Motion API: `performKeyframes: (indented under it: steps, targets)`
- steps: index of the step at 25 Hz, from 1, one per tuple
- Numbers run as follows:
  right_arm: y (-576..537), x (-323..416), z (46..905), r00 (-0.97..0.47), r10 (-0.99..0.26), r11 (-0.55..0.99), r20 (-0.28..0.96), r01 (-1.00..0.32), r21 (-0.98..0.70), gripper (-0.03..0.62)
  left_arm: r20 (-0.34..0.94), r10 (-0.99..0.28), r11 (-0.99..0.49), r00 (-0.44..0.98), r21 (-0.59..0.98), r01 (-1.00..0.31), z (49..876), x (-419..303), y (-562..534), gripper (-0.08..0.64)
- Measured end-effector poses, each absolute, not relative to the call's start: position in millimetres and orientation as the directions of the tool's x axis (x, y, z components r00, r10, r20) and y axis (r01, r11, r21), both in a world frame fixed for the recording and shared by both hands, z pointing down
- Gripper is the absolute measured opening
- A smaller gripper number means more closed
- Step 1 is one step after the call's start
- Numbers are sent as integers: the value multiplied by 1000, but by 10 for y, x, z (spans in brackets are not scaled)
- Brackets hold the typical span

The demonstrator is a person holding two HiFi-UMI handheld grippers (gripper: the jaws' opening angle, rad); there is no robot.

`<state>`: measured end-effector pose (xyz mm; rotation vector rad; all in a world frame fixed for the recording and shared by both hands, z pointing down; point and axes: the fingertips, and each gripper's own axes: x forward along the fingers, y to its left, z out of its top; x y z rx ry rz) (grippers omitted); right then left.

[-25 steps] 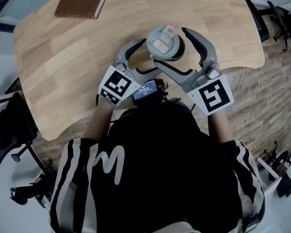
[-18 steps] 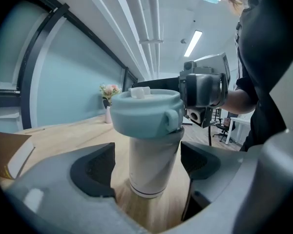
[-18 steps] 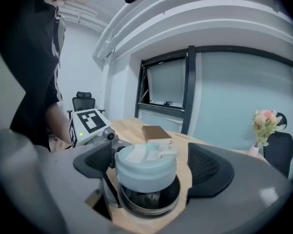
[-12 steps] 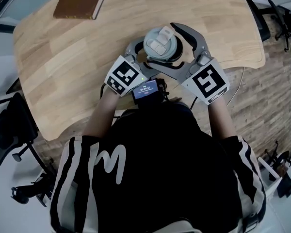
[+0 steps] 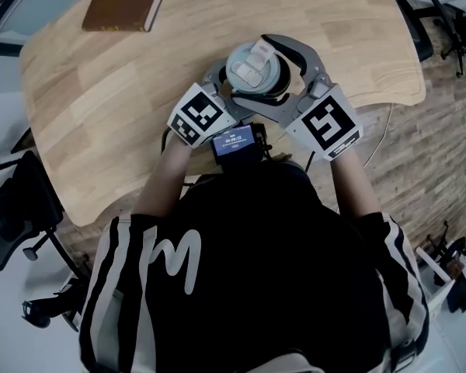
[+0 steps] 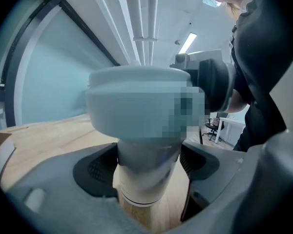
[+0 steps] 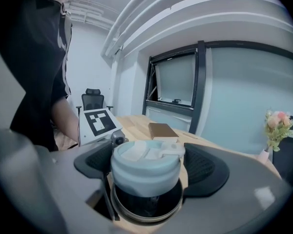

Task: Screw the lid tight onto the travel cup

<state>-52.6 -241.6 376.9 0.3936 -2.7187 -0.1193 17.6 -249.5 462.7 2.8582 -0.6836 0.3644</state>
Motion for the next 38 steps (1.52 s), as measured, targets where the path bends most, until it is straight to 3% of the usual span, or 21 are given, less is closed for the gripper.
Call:
performKeyframes:
  steps: [25,38]
  targets:
    - [-2448,-276,3633,-913,-387,922,128,-385,38,454,263,-401,-889,877,119,-442,4647,179,-2456,397]
    - [-2435,-147,3805,-845,-513,858,147,-505,91,454,254,-406,-887,878,123,-445,4644,173,-2457,397]
